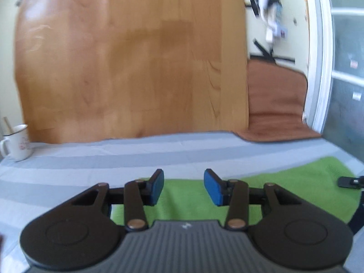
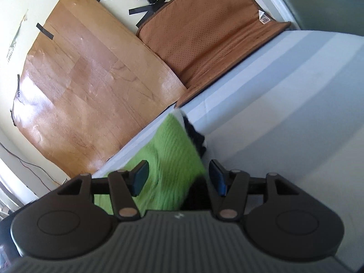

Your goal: Fold small clothes

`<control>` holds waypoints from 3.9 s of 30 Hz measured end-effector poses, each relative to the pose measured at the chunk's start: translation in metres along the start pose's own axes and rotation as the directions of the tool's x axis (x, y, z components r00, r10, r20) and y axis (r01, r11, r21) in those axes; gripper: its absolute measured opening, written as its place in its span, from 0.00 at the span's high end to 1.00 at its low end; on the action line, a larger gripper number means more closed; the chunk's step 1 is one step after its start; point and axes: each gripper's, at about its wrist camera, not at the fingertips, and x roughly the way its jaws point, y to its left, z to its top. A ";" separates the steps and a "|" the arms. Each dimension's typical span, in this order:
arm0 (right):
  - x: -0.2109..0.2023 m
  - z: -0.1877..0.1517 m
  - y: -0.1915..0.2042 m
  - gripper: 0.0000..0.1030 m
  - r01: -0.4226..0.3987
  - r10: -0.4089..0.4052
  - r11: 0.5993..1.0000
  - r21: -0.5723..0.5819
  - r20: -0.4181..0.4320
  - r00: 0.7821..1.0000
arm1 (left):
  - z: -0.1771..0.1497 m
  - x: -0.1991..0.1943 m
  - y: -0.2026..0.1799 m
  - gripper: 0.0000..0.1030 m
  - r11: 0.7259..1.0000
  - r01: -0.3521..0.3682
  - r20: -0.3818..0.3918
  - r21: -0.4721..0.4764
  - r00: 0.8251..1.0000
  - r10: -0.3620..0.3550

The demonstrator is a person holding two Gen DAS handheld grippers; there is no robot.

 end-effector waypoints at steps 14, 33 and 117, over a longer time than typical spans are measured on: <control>0.000 -0.012 0.007 0.40 0.011 -0.011 0.999 -0.051 0.007 1.000 | -0.041 0.039 -0.015 0.50 0.993 -0.094 -0.062 0.072 0.993 0.098; -0.002 -0.020 0.017 0.31 0.043 -0.039 0.993 -0.112 0.037 0.999 | -0.040 0.033 -0.005 0.05 0.995 -0.101 -0.053 0.008 0.993 0.101; -0.034 -0.039 0.017 0.27 0.099 -0.099 0.995 0.013 0.089 0.991 | -0.062 -0.005 0.019 0.00 0.976 -0.153 -0.254 -0.154 0.961 0.111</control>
